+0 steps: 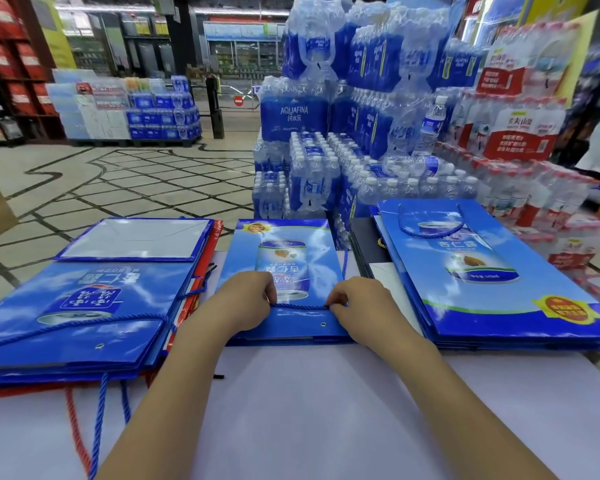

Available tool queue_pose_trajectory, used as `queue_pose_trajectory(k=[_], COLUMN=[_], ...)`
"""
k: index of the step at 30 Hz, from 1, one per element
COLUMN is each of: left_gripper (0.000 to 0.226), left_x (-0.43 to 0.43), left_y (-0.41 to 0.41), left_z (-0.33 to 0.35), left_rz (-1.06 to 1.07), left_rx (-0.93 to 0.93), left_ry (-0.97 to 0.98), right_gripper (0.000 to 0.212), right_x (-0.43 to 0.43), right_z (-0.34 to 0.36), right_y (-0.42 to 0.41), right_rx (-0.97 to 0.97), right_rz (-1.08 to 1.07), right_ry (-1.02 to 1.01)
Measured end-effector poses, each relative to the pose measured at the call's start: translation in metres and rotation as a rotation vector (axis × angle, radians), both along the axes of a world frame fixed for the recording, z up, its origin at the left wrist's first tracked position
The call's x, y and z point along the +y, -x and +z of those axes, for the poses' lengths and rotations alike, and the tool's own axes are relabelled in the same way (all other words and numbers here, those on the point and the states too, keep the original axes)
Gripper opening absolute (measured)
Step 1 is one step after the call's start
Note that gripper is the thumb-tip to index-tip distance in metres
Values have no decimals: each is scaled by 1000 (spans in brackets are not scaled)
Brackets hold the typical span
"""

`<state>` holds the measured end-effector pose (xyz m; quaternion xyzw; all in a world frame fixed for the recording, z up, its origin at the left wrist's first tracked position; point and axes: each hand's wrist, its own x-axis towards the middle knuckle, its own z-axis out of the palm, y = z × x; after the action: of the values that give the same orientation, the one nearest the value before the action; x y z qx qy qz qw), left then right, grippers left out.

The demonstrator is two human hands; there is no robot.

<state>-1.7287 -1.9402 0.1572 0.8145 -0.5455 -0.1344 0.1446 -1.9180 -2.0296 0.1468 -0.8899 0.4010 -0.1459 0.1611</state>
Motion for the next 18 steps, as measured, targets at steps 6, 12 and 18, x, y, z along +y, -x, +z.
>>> queue_pose_trajectory(k=[6, 12, 18], left_gripper=[8, 24, 11], left_x=[-1, -7, -10], left_y=[12, 34, 38], left_z=[0, -3, -6], left_rz=[-54, -199, -186], left_rx=[-20, 85, 163], left_ry=[84, 154, 201], right_gripper=[14, 11, 10], right_x=[0, 0, 3], right_z=[-2, 0, 4], right_y=[-1, -1, 0], right_rx=[-9, -88, -133], right_rz=[-32, -42, -26], right_ry=[-16, -87, -96])
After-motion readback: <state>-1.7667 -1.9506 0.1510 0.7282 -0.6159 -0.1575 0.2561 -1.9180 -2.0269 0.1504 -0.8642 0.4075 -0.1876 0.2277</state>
